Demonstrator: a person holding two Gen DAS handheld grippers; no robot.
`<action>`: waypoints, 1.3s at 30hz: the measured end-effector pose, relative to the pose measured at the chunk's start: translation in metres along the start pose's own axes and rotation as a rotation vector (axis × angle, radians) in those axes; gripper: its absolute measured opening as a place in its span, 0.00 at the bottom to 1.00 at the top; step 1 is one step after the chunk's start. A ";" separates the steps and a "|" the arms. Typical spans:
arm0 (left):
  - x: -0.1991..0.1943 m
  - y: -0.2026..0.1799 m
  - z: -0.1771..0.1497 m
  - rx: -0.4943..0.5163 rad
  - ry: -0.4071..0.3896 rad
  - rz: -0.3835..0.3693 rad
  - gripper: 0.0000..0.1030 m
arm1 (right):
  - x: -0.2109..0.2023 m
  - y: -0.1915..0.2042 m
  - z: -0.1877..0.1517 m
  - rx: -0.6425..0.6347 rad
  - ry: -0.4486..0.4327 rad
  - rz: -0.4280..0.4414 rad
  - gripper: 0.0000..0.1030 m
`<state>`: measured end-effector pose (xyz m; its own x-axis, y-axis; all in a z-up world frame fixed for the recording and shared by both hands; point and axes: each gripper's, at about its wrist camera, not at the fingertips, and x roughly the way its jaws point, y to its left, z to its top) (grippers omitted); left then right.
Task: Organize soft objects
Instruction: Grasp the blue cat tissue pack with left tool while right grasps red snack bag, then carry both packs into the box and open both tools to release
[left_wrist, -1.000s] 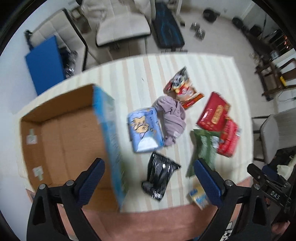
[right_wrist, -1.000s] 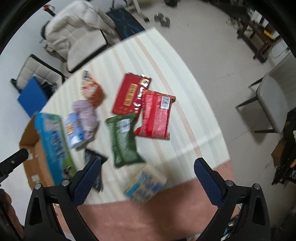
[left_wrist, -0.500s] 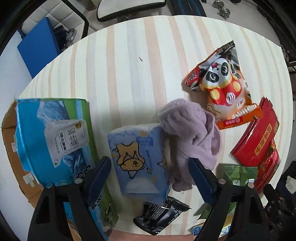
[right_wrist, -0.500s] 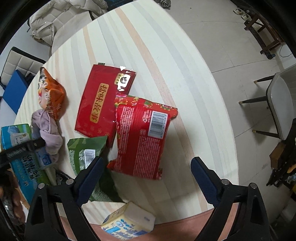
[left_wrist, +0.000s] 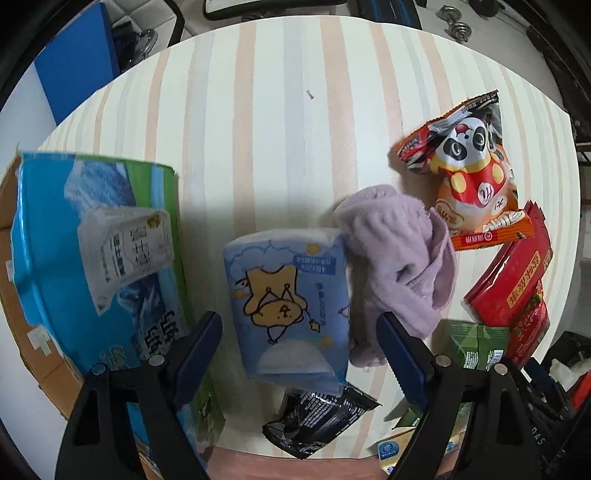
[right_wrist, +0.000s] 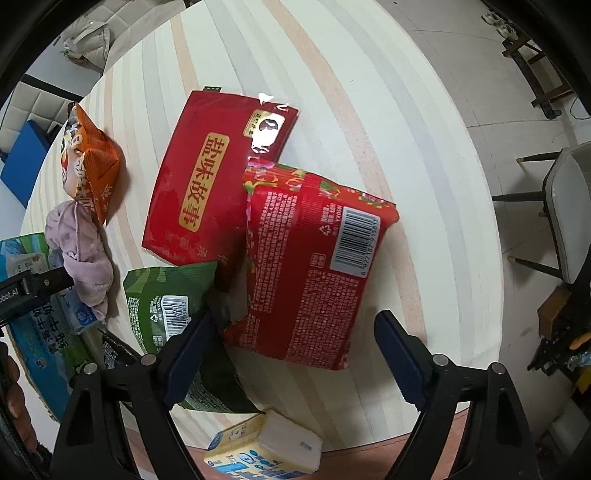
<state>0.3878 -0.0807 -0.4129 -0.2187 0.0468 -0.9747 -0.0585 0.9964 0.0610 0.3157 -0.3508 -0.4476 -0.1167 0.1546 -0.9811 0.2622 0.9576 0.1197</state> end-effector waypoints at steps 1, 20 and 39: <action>0.000 0.001 -0.002 0.000 0.000 0.007 0.84 | 0.000 0.000 0.001 0.000 0.000 -0.002 0.87; 0.039 0.018 -0.061 0.012 -0.043 0.037 0.35 | 0.001 -0.009 0.004 -0.015 0.005 -0.076 0.50; -0.092 0.111 -0.216 0.025 -0.311 -0.237 0.35 | -0.129 0.047 -0.127 -0.218 -0.128 0.125 0.48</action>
<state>0.1908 0.0103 -0.2697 0.1035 -0.1698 -0.9800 -0.0475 0.9834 -0.1754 0.2217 -0.2951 -0.2959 0.0287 0.2560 -0.9663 0.0526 0.9649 0.2572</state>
